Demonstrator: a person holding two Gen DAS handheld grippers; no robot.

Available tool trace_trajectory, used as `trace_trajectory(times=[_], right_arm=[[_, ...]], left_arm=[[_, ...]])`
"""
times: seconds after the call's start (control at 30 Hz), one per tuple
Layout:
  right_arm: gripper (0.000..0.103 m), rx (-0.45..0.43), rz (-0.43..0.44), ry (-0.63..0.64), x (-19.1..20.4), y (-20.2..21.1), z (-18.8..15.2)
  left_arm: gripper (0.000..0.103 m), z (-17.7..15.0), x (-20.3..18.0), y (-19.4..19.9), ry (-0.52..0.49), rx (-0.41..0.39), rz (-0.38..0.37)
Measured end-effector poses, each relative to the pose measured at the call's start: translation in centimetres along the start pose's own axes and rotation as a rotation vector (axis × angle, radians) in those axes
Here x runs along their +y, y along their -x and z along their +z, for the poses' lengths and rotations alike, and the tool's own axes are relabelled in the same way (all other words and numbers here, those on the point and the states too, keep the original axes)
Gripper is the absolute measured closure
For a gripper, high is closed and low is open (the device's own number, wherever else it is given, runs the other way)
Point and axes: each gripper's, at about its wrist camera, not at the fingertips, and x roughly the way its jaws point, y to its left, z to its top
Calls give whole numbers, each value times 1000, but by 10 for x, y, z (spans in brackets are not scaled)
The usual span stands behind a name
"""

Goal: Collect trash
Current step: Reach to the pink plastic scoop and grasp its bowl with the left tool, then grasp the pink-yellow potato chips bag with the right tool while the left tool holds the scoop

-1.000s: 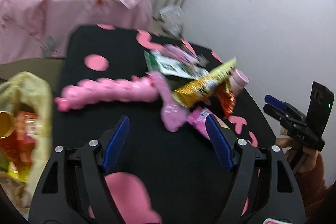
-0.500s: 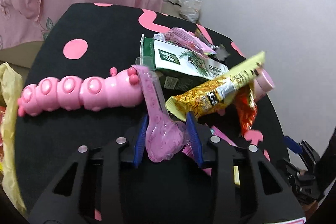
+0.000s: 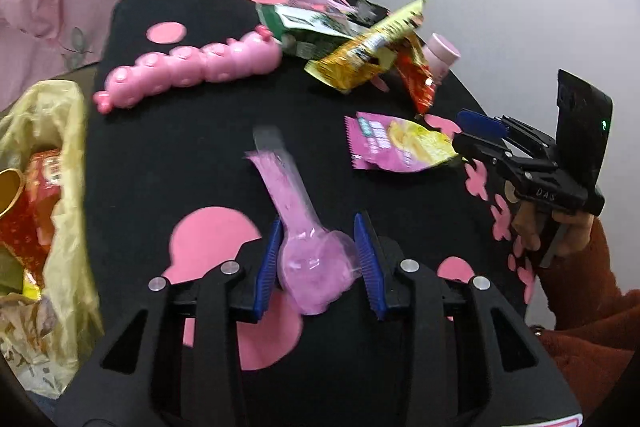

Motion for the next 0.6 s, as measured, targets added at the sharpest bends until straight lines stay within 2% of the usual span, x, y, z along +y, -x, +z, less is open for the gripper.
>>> trace_trajectory(times=[0.2, 0.37, 0.47, 0.6], right_arm=[[46, 74, 34, -9, 6, -13, -11], [46, 78, 6, -5, 10, -10, -22], [46, 80, 8, -22, 7, -10, -22], [46, 94, -24, -14, 10, -10, -23]], left_arm=[[66, -4, 20, 15, 136, -92, 3], [64, -14, 23, 14, 226, -149, 29], [64, -20, 15, 11, 233, -150, 52], [64, -22, -1, 15, 160, -165, 98]])
